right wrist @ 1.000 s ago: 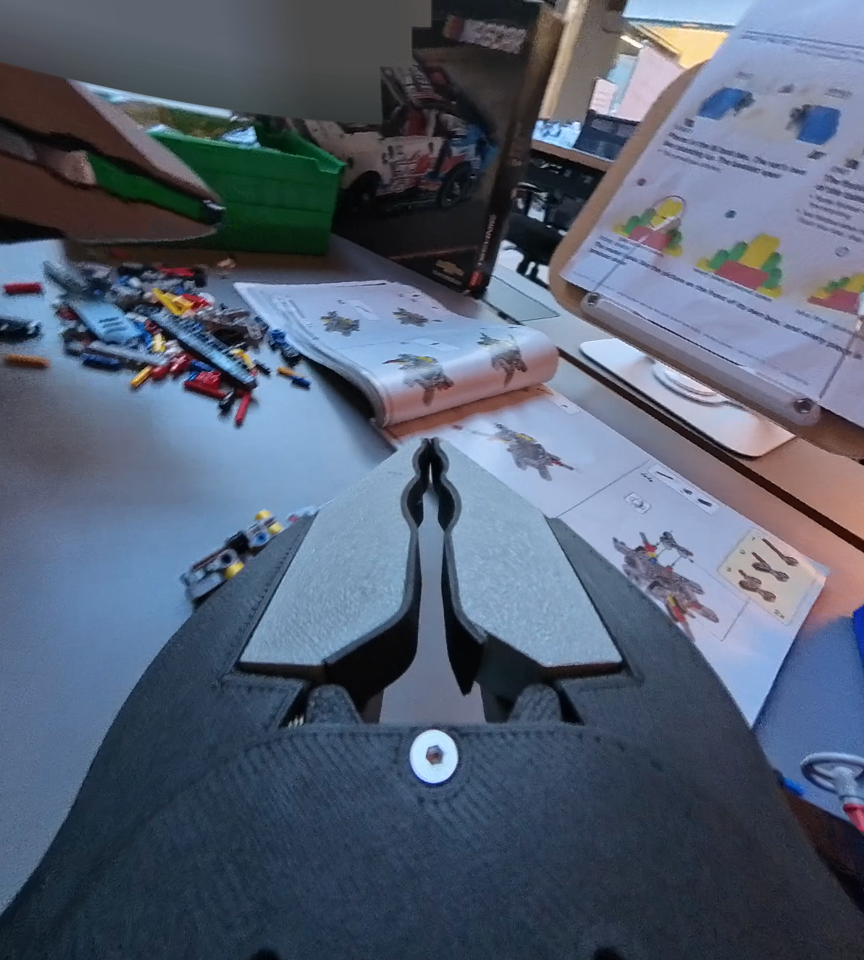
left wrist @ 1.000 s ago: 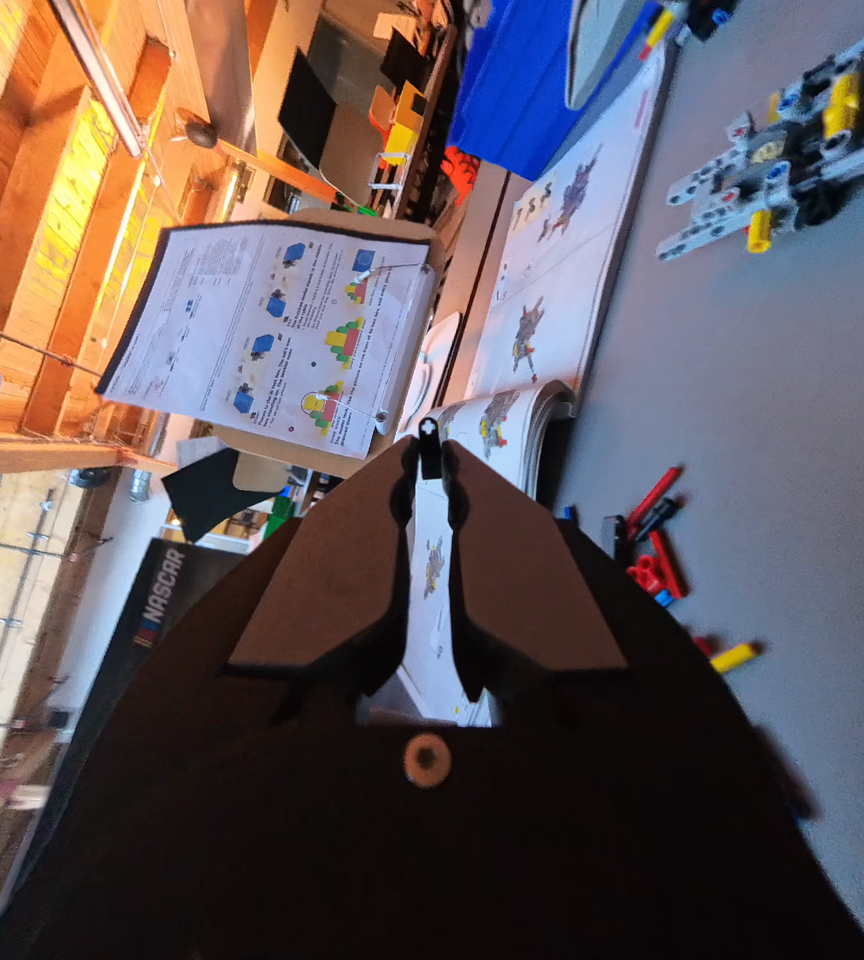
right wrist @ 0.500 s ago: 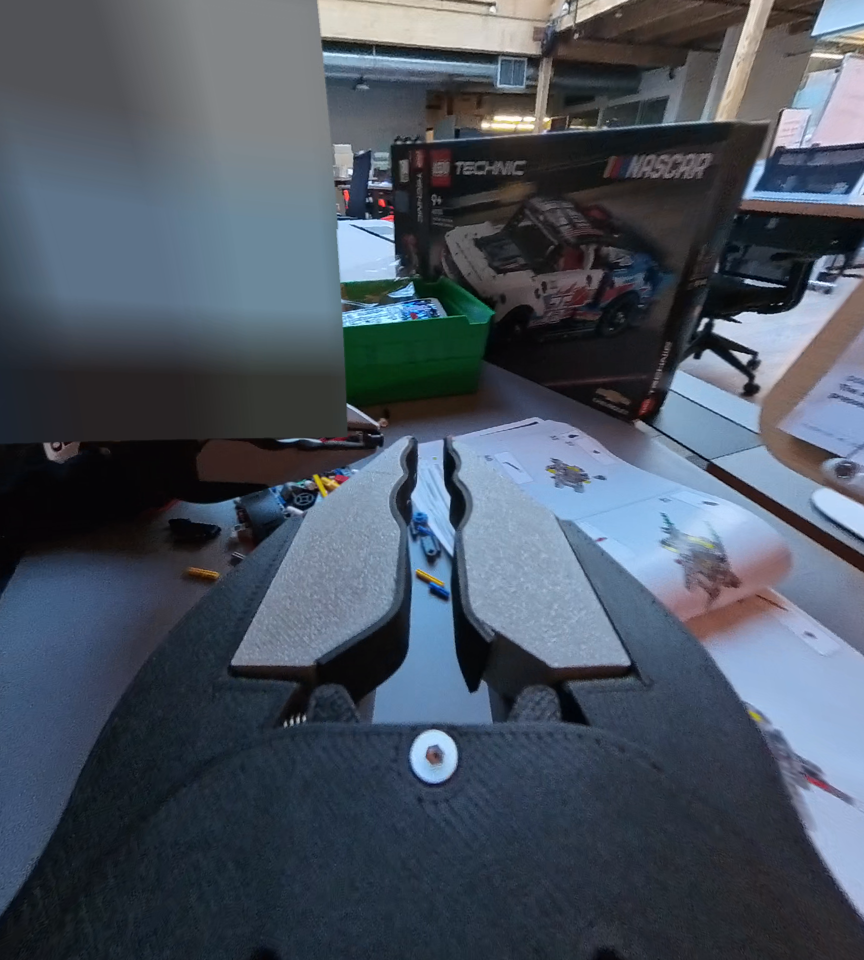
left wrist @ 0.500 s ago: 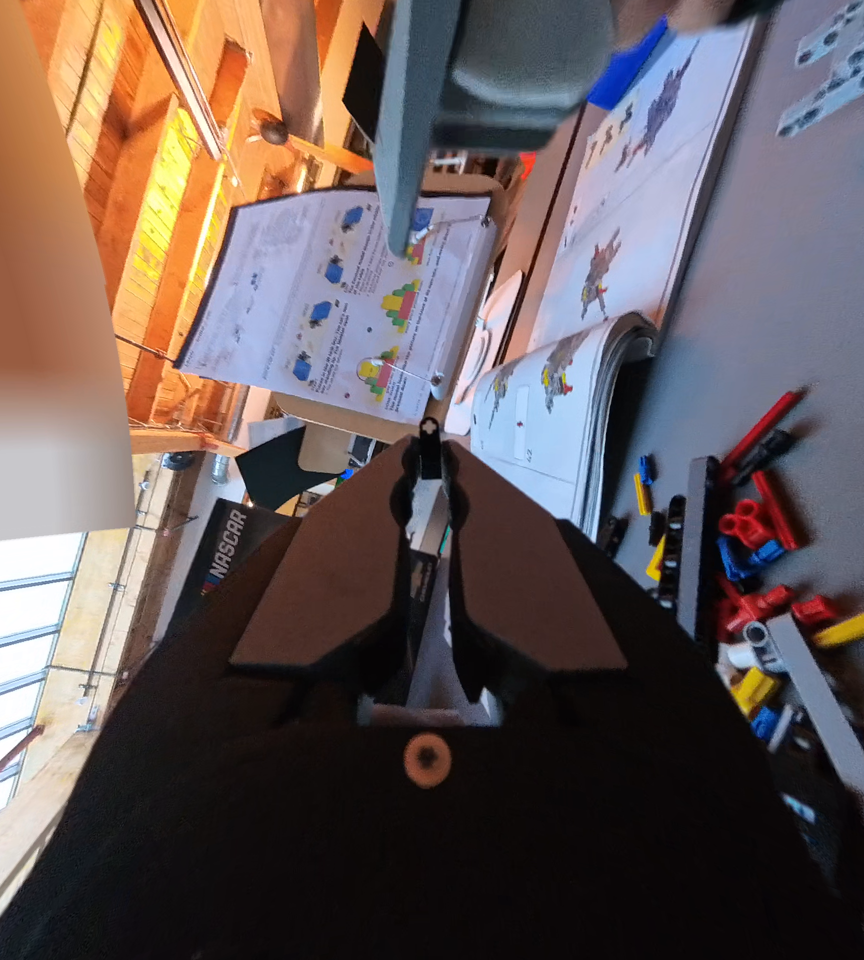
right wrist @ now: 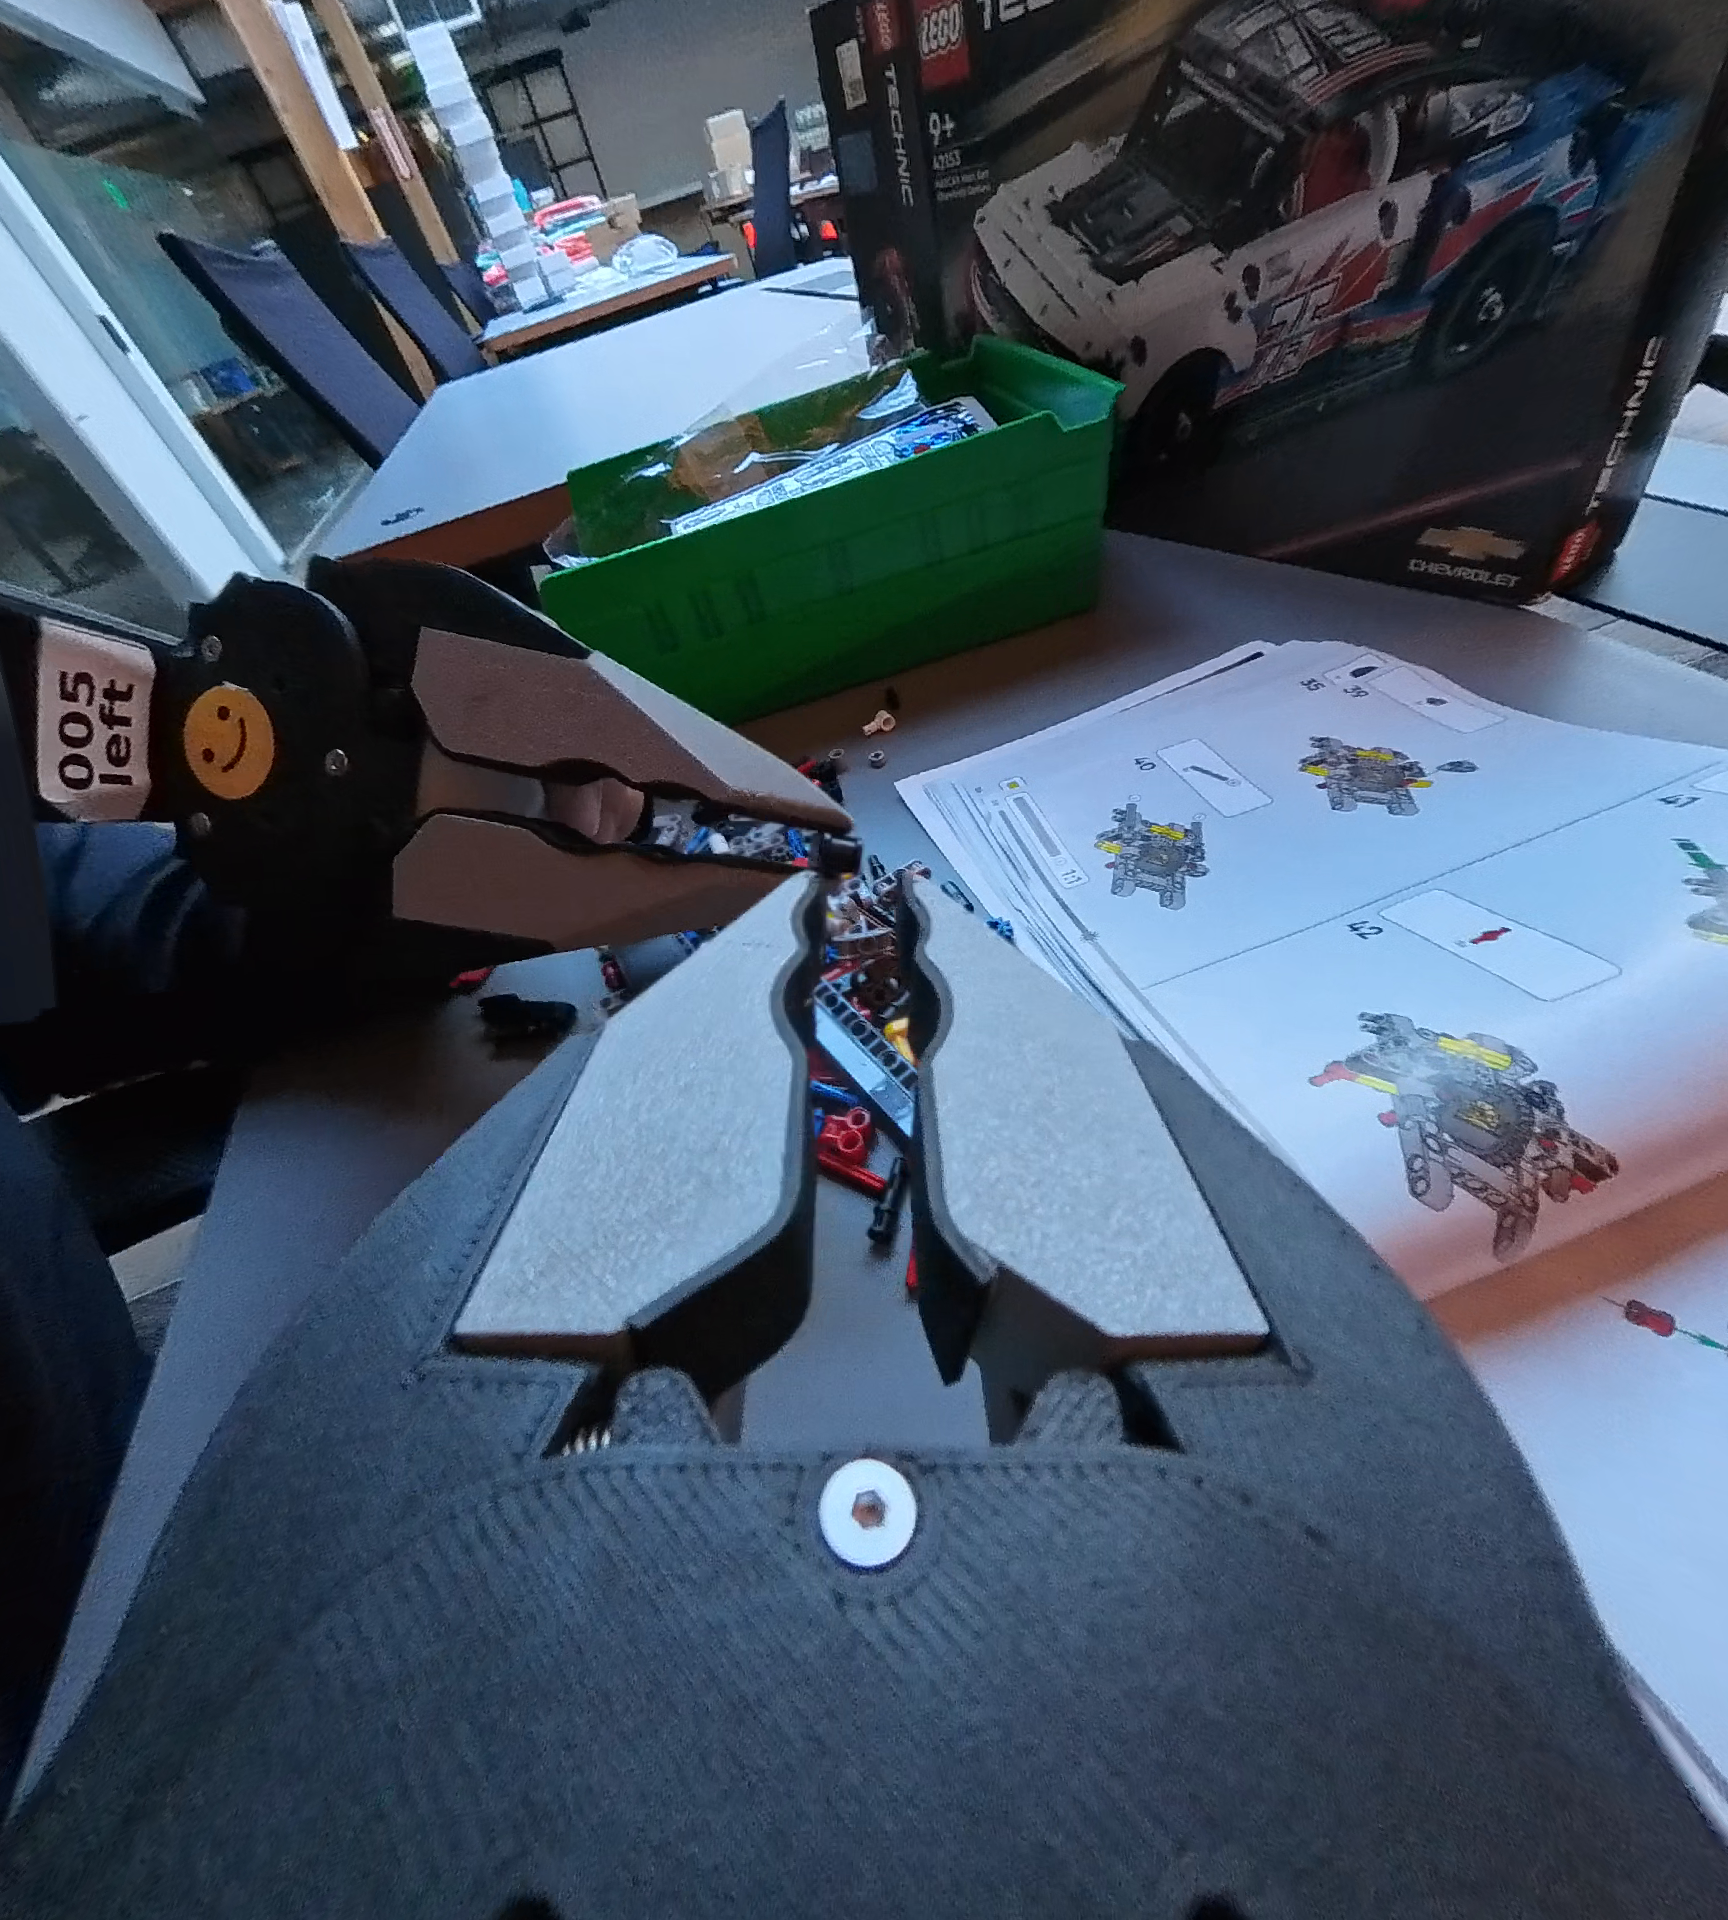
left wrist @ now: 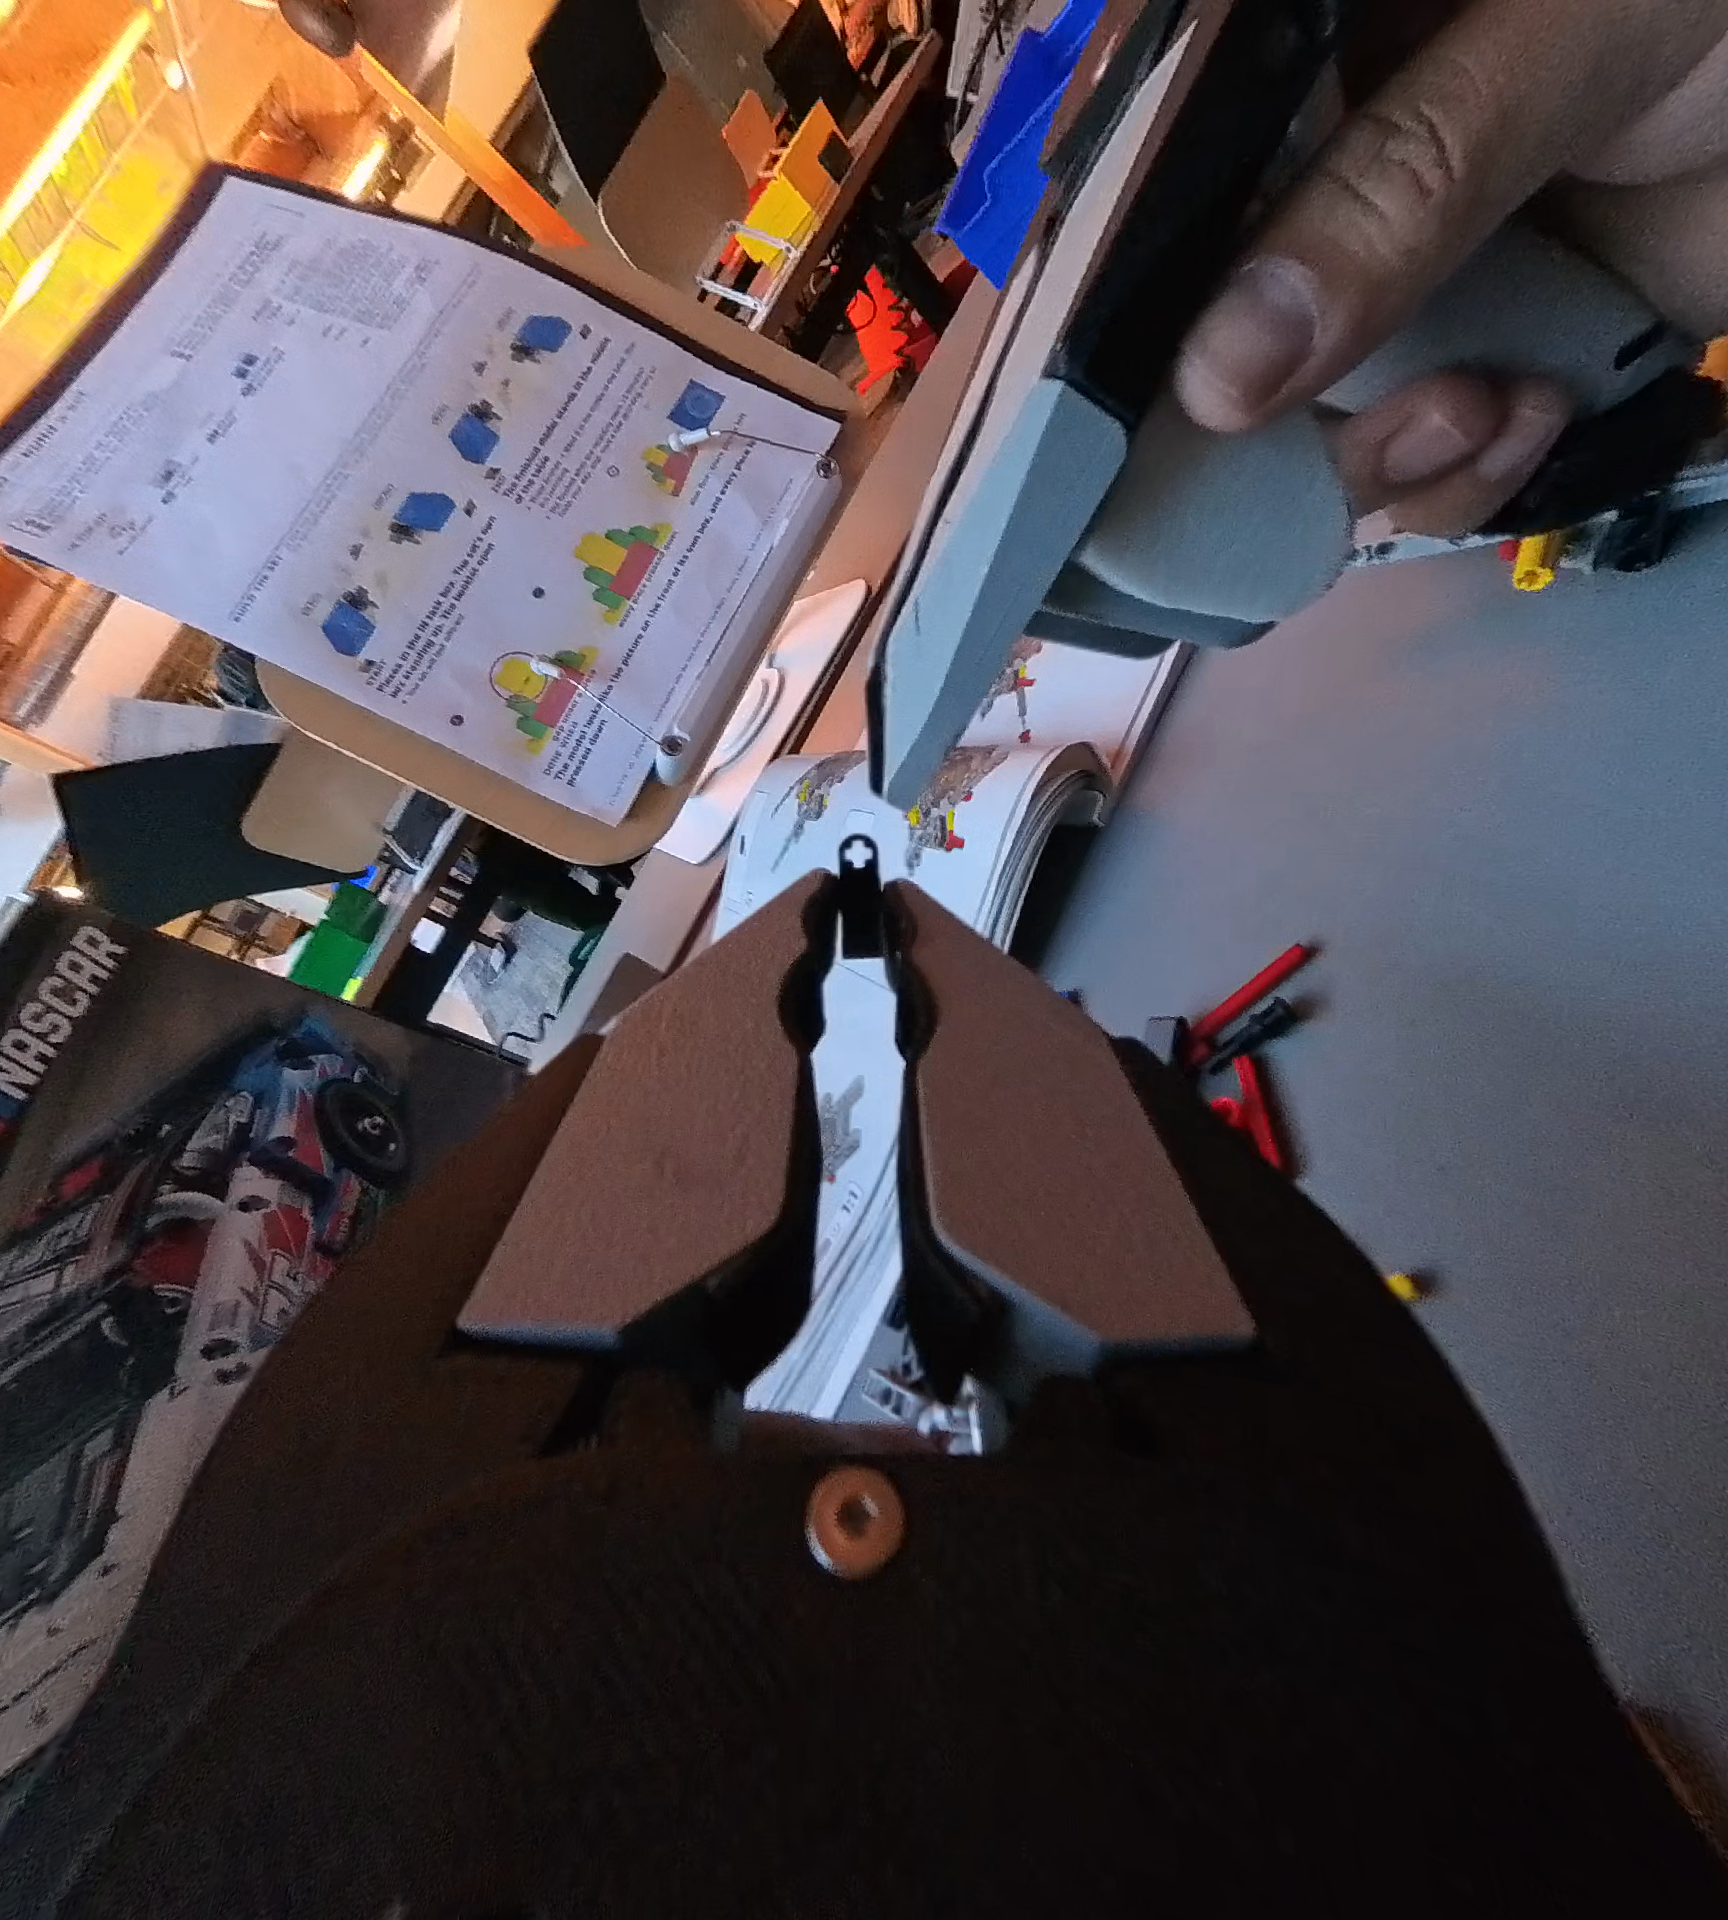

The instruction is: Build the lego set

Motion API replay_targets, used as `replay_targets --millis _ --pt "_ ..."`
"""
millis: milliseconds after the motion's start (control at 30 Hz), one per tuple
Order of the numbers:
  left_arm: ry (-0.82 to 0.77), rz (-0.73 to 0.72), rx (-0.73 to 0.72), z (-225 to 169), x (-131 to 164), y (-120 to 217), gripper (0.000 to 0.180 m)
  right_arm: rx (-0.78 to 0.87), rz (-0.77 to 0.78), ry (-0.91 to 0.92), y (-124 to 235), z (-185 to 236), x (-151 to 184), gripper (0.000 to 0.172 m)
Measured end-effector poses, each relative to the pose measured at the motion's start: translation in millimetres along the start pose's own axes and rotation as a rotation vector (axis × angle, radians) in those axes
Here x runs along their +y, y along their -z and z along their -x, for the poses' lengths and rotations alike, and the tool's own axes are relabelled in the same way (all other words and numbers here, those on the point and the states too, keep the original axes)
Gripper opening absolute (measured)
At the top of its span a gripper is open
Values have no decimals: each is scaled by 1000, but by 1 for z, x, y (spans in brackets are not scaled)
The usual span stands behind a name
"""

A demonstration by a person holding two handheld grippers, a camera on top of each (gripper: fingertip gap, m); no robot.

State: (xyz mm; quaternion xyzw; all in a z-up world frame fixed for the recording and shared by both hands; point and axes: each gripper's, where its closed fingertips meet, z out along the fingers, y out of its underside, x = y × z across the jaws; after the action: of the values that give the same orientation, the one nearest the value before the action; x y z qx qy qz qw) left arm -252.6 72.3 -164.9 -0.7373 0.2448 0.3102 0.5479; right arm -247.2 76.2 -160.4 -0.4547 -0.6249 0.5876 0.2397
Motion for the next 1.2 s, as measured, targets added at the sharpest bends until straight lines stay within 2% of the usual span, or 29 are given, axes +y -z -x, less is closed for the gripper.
replay_targets --millis 133,200,333,467,533,633,700,833,1000,1200 --pt "-103 -61 -46 0 -12 5 6 -62 -30 -11 -2 13 -5 16" --pt "-163 -71 -63 -3 -15 5 6 -52 -32 18 -2 15 -7 5" --pt "-223 -71 -88 -5 -18 6 6 -45 -39 60 1 16 -8 4" --pt "-86 -98 -67 1 -21 9 7 -60 -70 47 8 15 -14 4" --pt "-14 -105 -60 8 -19 10 17 -80 -115 -37 15 9 -21 4" --pt "35 -84 -40 11 -13 8 19 -127 -172 -180 23 1 -26 4" --pt "47 -87 -21 7 -14 8 19 -150 -173 -207 23 1 -26 4" --pt "33 -39 5 -1 -9 4 15 -175 -149 -62 21 16 -23 4" --pt "57 46 57 -7 7 -1 12 -59 -105 161 29 9 -20 4" --pt "176 156 87 -3 36 -5 11 86 -131 298 52 -14 -26 4"
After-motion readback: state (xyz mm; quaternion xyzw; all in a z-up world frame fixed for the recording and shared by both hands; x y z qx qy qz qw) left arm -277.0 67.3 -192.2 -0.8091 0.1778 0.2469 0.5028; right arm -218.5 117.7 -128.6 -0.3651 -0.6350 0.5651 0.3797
